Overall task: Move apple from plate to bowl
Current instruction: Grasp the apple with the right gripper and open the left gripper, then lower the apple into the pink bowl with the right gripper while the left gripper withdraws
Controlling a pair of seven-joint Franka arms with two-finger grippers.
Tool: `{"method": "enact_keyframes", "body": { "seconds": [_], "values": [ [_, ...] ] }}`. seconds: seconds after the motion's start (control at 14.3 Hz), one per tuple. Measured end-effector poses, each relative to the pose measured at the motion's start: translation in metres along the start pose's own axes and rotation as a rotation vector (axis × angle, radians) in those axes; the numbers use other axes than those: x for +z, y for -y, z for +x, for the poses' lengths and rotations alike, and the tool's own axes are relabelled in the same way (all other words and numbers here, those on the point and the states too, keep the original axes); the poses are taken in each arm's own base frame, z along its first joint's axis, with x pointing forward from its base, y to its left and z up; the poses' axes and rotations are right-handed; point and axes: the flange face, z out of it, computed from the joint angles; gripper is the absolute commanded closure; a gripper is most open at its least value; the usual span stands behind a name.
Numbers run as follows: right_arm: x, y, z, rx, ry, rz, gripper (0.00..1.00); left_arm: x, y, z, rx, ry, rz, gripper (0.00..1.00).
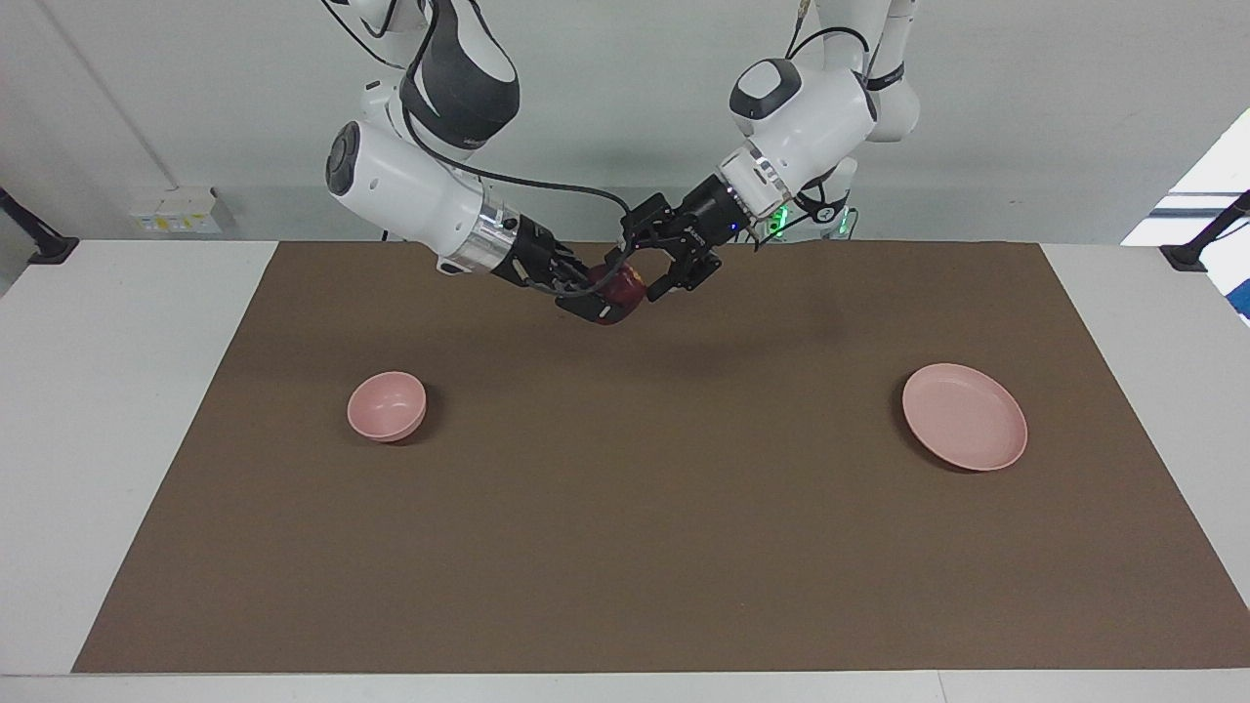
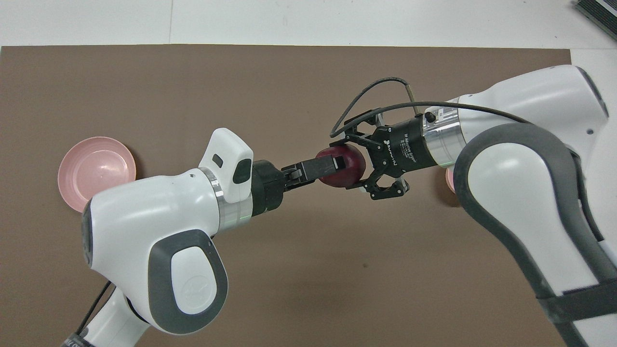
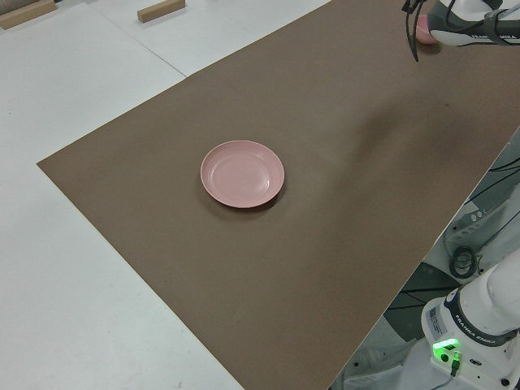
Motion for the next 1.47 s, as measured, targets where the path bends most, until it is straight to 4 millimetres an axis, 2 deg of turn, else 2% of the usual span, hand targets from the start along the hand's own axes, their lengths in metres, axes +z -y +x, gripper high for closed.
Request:
{"method": "enact_keyframes", "body": {
  "seconds": [0.28, 0.49, 0.77, 0.91, 1.05, 1.26, 1.4, 1.47],
  "values": [
    [-0.023, -0.007, 0.026, -0.077, -0.038, -0.03, 1.0, 0.001, 0.009, 0.001, 0.052, 0.067, 0.062, 0.0],
    [-0.037, -0.017, 0.049, -0.209, -0.123, -0.109, 1.0, -0.009, 0.036, 0.01, 0.106, 0.22, 0.197, 0.0],
    [-0.041, -0.028, 0.071, -0.489, -0.273, -0.277, 1.0, -0.038, 0.079, 0.02, 0.185, 0.375, 0.465, 0.0],
    [-0.044, -0.035, 0.093, -0.646, -0.318, -0.38, 1.0, -0.058, 0.098, 0.032, 0.226, 0.392, 0.602, 0.0],
    [-0.055, -0.044, 0.125, -0.803, -0.359, -0.486, 1.0, -0.084, 0.108, 0.055, 0.274, 0.352, 0.724, 0.0],
    [-0.068, -0.061, 0.18, -0.992, -0.402, -0.569, 1.0, -0.128, 0.109, 0.089, 0.314, 0.286, 0.788, 0.0],
    [-0.068, -0.072, 0.216, -1.068, -0.417, -0.613, 1.0, -0.165, 0.11, 0.111, 0.33, 0.266, 0.788, 0.0],
    [-0.066, -0.075, 0.227, -1.085, -0.418, -0.631, 1.0, -0.183, 0.107, 0.119, 0.335, 0.26, 0.787, 0.0]
  ]
}}
